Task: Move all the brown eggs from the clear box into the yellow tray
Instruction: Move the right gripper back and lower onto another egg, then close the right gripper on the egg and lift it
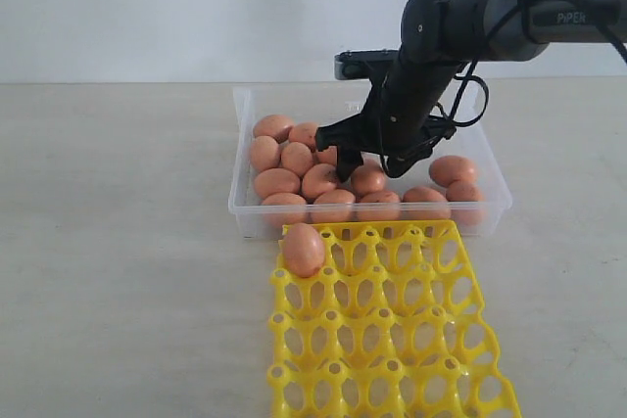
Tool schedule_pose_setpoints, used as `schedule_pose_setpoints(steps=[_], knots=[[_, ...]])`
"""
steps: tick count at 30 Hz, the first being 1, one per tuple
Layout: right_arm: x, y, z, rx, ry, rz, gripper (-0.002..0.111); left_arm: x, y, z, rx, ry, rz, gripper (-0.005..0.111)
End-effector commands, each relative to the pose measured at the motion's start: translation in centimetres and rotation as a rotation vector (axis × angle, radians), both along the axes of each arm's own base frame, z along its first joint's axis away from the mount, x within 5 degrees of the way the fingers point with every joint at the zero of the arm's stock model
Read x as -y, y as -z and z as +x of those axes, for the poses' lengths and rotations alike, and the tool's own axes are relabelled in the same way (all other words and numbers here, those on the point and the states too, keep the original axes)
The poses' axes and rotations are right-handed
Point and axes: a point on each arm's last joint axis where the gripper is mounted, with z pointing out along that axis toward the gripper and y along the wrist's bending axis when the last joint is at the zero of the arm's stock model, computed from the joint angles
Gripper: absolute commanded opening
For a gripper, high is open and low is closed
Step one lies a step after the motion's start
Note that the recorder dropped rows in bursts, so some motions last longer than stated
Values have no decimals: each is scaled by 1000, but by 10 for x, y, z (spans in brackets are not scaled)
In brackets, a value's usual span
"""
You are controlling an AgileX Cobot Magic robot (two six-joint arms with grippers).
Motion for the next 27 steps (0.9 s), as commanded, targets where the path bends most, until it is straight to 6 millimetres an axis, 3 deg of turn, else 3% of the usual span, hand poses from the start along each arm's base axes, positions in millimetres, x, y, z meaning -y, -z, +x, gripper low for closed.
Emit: schedule_pose_setpoints(steps=[1,4,18,25,27], knots=[[3,0,3,12,23,4,50,0,0,0,11,2,8,4],[3,3,3,3,23,1,43,0,0,0,11,2,8,4],[3,3,3,1,24,0,43,0,0,0,11,2,8,4],[3,19,2,-42,21,-12,43,0,0,0,11,2,8,4],[3,19,2,-42,21,-12,38,0,0,0,11,2,8,4]])
